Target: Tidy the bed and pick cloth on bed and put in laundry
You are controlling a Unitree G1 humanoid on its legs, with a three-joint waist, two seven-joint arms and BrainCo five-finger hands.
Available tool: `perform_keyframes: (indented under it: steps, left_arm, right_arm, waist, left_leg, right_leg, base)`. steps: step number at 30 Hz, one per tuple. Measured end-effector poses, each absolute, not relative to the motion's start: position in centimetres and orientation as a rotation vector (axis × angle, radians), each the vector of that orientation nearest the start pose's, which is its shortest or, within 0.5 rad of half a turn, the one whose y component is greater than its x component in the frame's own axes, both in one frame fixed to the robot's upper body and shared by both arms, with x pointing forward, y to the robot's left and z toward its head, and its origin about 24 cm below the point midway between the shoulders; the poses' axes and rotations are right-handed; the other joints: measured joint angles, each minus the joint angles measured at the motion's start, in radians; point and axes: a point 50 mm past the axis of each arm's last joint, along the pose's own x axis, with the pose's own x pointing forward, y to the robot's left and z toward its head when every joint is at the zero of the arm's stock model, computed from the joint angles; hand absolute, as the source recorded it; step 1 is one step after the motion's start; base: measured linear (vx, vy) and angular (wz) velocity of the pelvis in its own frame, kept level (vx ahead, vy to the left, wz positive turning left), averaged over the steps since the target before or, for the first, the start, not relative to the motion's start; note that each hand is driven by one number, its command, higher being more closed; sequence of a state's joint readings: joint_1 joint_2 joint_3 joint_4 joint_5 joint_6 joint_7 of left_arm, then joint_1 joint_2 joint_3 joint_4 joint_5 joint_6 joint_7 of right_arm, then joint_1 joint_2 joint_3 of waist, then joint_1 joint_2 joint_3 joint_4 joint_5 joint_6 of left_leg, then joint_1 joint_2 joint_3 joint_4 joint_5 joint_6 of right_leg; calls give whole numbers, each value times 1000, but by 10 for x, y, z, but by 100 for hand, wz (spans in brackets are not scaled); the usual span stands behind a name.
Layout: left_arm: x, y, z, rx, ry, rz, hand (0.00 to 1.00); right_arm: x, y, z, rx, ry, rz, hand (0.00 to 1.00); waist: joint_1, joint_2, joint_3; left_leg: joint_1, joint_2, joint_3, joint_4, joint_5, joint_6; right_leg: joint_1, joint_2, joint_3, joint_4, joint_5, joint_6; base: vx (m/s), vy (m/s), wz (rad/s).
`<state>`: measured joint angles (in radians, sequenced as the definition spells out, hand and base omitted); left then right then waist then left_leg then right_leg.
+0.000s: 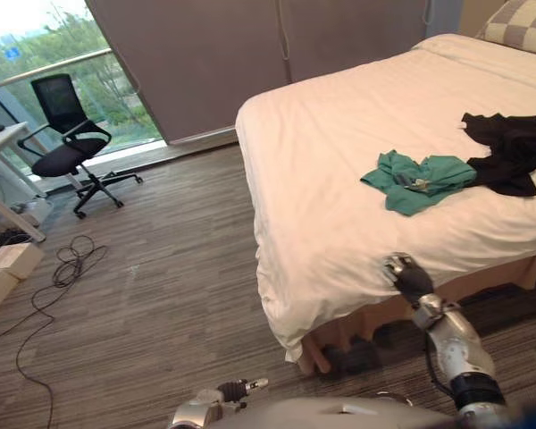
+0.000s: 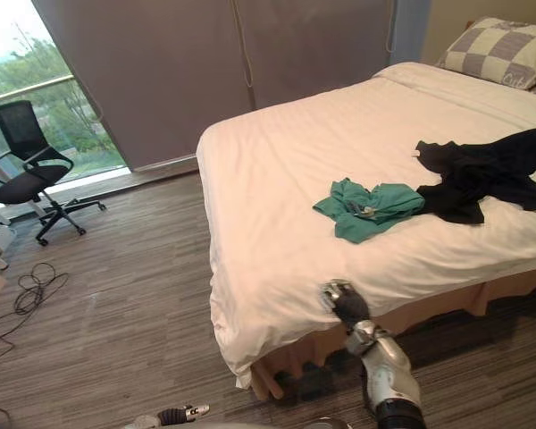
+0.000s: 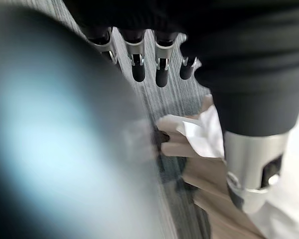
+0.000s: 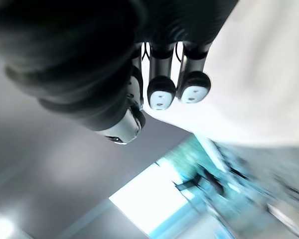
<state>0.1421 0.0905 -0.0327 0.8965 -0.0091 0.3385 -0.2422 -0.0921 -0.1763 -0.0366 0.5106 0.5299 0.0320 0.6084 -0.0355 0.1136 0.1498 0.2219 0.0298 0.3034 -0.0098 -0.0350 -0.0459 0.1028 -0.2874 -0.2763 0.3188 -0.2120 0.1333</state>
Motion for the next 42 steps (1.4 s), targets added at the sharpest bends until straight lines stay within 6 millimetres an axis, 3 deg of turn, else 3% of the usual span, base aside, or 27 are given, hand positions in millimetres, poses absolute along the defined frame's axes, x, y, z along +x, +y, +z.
perform_keyframes:
  steps: [3, 5, 6, 8, 10, 12, 14, 16, 19, 21, 27, 30, 34, 36, 37, 38, 39, 41, 42]
  left_arm:
    - [68, 180, -166, -78, 1398, -129, 0]
    - [89, 187, -161, -17, 1355, -133, 0]
    - [97, 189, -159, -5, 1336, -131, 0]
    - [131, 195, -149, 38, 1243, -131, 0]
    - [154, 199, -141, 62, 1178, -113, 0]
    - [194, 199, -123, 87, 1070, -90, 0]
    - [244, 194, -94, 67, 921, -63, 0]
    - [283, 179, -66, 4, 797, -11, 0]
    - [302, 188, -47, -86, 722, 82, 0]
    - [311, 192, -37, -139, 684, 131, 0]
    - [320, 193, -21, -232, 609, 202, 0]
    - [320, 195, -20, -240, 611, 235, 0]
    - [318, 196, -20, -255, 622, 261, 0]
    - [317, 196, -21, -261, 625, 264, 0]
    - [316, 198, -23, -258, 630, 267, 0]
    - [312, 198, -25, -254, 636, 269, 0]
    - [310, 198, -27, -250, 641, 267, 0]
    - [301, 198, -36, -230, 679, 261, 0]
    - [298, 198, -39, -223, 689, 261, 0]
  right_arm:
    - [269, -128, -16, 460, 264, 552, 100]
    - [290, -98, 7, 453, 211, 588, 100]
    - [296, -93, 15, 440, 189, 593, 100]
    - [324, -77, 60, 439, 44, 585, 100]
    - [339, -75, 91, 442, -62, 574, 100]
    - [359, -82, 139, 478, -234, 532, 100]
    - [371, -98, 201, 509, -445, 492, 100]
    - [364, -104, 258, 514, -664, 552, 100]
    - [347, -95, 299, 561, -830, 638, 100]
    - [343, -97, 309, 623, -874, 651, 100]
    - [336, -120, 324, 752, -978, 605, 100]
    - [333, -139, 326, 776, -1013, 532, 100]
    - [331, -185, 318, 804, -1051, 410, 100]
    - [332, -210, 302, 822, -1035, 308, 100]
    - [337, -234, 280, 865, -972, 176, 100]
    - [345, -258, 245, 910, -856, 19, 100]
    - [346, -269, 227, 932, -805, -49, 100]
    - [328, -301, 166, 973, -681, -239, 100]
    - [321, -308, 154, 967, -657, -276, 100]
  waist:
    - [3, -14, 18]
    - [33, -44, 70]
    - [38, -50, 89]
    - [54, -60, 162]
    - [53, -62, 222]
    - [55, -66, 295]
    - [57, -66, 382]
    - [52, -69, 416]
    - [48, -62, 415]
    - [51, -63, 414]
    - [53, -64, 413]
    - [49, -66, 413]
    - [43, -70, 413]
    - [39, -73, 413]
    - [35, -83, 413]
    - [36, -89, 413]
    - [36, -91, 413]
    - [30, -95, 411]
    - [25, -97, 410]
  left_leg:
    - [-83, -20, -21, 5, 8, -12]
    - [-163, -21, -22, 51, 9, -12]
    - [-189, -17, -22, 69, 10, -11]
    - [-354, 19, -20, 182, 13, -8]
    - [-454, 43, -19, 251, 16, -6]
    - [-621, 87, -23, 349, 16, -5]
    - [-792, 123, -35, 442, 13, 3]
    - [-975, 141, -45, 546, 5, 23]
    - [-1133, 187, -67, 697, -27, 25]
    - [-1185, 200, -93, 734, -44, 18]
    - [-1259, 209, -72, 715, -36, 27]
    - [-1257, 216, -33, 673, -18, 42]
    - [-1252, 216, 14, 651, -12, 67]
    - [-1239, 215, 27, 646, -16, 76]
    - [-1215, 215, 44, 640, -20, 83]
    - [-1186, 220, 62, 633, -26, 92]
    - [-1169, 222, 72, 624, -28, 94]
    - [-1086, 226, 123, 595, -41, 107]
    - [-1063, 226, 133, 599, -50, 105]
  right_leg:
    - [-107, -32, 7, 75, -2, -1]
    - [-203, -58, 7, 161, -32, -20]
    - [-229, -61, 7, 181, -38, -28]
    - [-367, -60, 2, 255, -47, -44]
    - [-450, -58, 2, 307, -55, -59]
    - [-590, -41, 1, 359, -60, -69]
    - [-743, -26, 5, 417, -59, -81]
    - [-912, -25, 11, 488, -66, -96]
    - [-1044, -16, 23, 585, -68, -129]
    - [-1075, 8, 23, 598, -78, -125]
    - [-1155, 27, 55, 576, -70, -93]
    - [-1159, 46, 71, 497, -21, -74]
    - [-1139, 57, 95, 391, 82, -69]
    - [-1112, 65, 103, 345, 114, -65]
    - [-1090, 66, 110, 318, 130, -63]
    - [-1056, 74, 119, 278, 149, -70]
    - [-1038, 79, 123, 253, 155, -79]
    - [-976, 82, 137, 251, 159, -96]
    - [-950, 87, 143, 252, 150, -101]
  base:
    - [-157, -23, 18]
    - [-168, -113, 25]
    - [-189, -153, 28]
    - [-217, -177, 36]
    - [-187, -134, 27]
    - [-188, -83, 14]
    - [-156, -50, 12]
    - [-91, -26, 13]
    - [17, -22, -2]
    - [-25, 3, -2]
    - [-111, 54, 0]
    - [-80, 123, -23]
    - [-52, 166, -20]
    - [-19, 157, -18]
    - [6, 145, -24]
    - [12, 146, -31]
    - [52, 137, -46]
    - [80, 120, -48]
    - [69, 74, -42]
